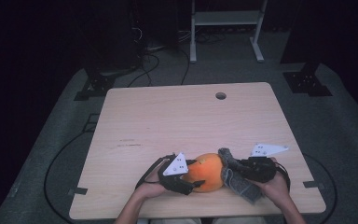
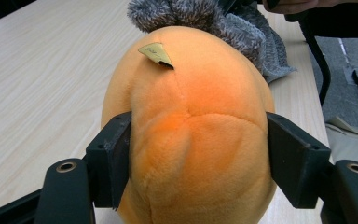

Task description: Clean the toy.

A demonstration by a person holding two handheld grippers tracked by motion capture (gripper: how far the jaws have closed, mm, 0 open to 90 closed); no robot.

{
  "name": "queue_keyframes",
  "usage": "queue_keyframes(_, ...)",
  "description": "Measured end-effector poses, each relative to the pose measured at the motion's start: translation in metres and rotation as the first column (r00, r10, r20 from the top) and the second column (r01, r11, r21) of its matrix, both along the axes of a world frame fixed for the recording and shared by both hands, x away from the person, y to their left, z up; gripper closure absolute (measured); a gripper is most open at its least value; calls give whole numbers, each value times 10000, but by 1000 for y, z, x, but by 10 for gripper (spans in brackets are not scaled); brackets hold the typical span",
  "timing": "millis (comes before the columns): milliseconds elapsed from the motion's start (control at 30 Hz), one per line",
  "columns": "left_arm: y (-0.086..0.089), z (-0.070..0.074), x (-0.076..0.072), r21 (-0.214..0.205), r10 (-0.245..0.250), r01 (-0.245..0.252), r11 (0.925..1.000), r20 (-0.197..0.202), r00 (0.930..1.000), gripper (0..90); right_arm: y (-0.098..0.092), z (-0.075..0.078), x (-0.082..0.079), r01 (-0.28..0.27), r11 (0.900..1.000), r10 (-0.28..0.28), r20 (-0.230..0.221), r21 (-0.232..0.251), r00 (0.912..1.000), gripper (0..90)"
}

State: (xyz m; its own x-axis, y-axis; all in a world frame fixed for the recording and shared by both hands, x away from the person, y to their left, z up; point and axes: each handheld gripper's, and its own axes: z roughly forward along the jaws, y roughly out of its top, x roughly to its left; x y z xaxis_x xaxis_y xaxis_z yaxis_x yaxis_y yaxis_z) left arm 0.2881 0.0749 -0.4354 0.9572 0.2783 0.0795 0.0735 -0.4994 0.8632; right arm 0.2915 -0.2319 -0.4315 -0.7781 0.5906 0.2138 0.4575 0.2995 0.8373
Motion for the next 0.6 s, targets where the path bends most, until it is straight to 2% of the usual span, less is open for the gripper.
queue_keyframes(100, 0, 0, -1, 72, -65, 64, 10000, 83, 9999, 300, -3, -7, 5, 115, 9999, -112, -408, 64, 9991, 761)
queue_keyframes(200, 0, 0, -1, 49, -142, 141, 9999, 97, 9999, 300, -6, -13, 7, 463, 9978, -492, -615, -482, 9969, 762)
queue_keyframes(267, 0, -1, -2, 53, -168, 167, 9998, 117, 9998, 299, -7, -8, 5, 489, 9985, -499, -454, -237, 9977, 762)
queue_keyframes(367, -1, -2, -2, 11, -240, 240, 9997, 112, 9996, 298, -5, 4, 1, 159, 9975, -146, -185, 695, 9997, 760)
queue_keyframes(400, -1, -2, -2, 38, -256, 256, 9997, 114, 9996, 297, -4, 4, 1, 55, 9971, -44, -157, 753, 9999, 758)
queue_keyframes(500, -1, -2, -2, 19, -242, 242, 9997, 122, 9996, 293, -6, -7, 6, -18, 9985, 56, -686, 546, 9976, 753)
queue_keyframes(567, -1, -2, -2, -1, -241, 241, 9997, 119, 9996, 292, -8, -14, 8, 261, 9994, -278, -852, -211, 9960, 758)
queue_keyframes(600, -1, -2, -2, 1, -240, 240, 9997, 118, 9996, 292, -9, -14, 8, 305, 9994, -318, -912, -162, 9953, 760)
